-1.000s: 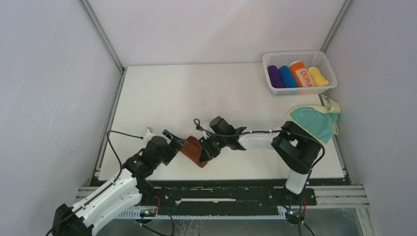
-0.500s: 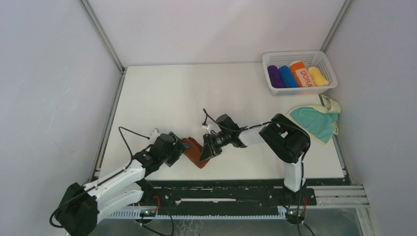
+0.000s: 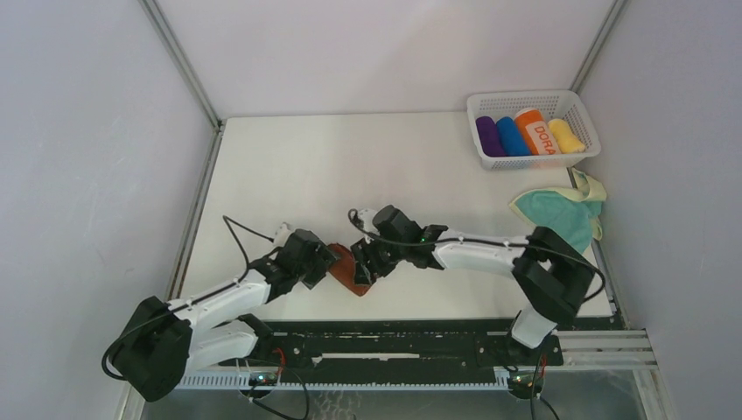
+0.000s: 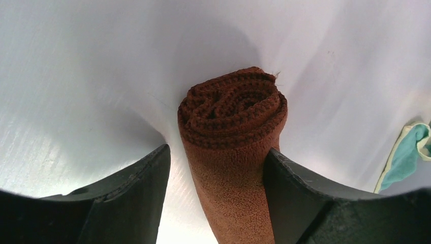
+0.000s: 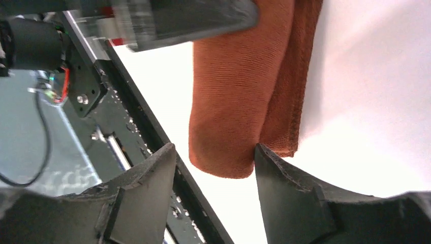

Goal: Roll the towels
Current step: Roll the towel at the center of the board.

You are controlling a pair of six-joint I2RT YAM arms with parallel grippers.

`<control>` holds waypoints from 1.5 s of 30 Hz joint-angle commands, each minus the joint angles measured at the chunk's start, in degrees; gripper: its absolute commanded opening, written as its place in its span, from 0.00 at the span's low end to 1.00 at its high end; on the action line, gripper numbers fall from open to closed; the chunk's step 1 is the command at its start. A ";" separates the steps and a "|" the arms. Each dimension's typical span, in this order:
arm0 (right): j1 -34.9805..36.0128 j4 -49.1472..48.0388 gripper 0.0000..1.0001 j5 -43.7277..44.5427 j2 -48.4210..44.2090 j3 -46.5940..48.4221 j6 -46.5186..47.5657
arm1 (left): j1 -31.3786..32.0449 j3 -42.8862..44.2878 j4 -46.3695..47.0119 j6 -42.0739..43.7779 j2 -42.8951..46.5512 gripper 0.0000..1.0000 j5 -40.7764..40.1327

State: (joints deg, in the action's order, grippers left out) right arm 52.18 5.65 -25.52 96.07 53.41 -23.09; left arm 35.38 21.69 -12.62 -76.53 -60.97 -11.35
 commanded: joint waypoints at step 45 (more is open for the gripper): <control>15.32 9.21 0.52 24.61 3.46 7.15 19.81 | -5.58 3.59 -0.79 7.20 0.56 0.77 2.23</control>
State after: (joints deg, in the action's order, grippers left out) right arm 67.92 12.78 5.80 99.92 59.55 -0.69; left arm 30.06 24.10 -16.91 -71.31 -57.52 -9.67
